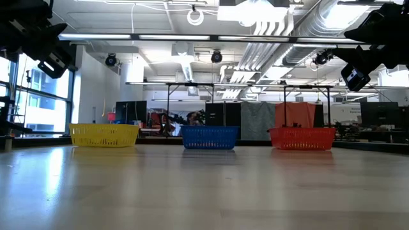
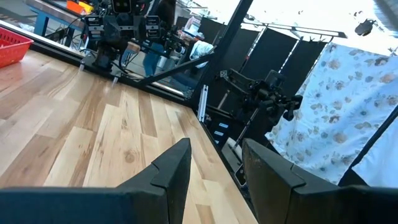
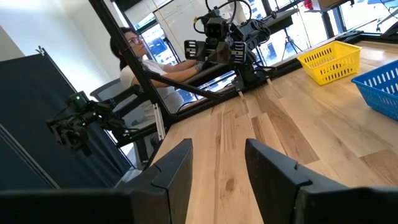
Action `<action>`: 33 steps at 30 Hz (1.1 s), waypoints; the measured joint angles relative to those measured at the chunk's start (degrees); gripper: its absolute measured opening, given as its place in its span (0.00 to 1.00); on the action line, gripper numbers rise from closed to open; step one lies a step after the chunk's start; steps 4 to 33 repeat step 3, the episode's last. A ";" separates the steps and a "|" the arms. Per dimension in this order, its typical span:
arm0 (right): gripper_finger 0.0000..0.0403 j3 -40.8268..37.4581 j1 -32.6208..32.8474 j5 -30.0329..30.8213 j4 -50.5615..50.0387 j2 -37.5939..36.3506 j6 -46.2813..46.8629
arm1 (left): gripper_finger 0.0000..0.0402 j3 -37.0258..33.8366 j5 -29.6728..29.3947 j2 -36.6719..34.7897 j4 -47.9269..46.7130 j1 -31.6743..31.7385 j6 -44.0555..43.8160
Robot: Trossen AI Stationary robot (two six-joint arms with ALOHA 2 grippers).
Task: Sort Halloween decoration
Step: Return to Home Position
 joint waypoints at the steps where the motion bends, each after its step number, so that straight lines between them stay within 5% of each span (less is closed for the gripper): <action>1: 0.36 0.00 0.00 0.00 -0.01 0.00 0.00 | 0.33 0.00 0.00 0.00 0.00 0.02 0.00; 33: 0.36 0.01 -0.01 0.00 -0.01 0.00 0.00 | 0.33 0.00 0.00 0.00 0.00 0.02 0.02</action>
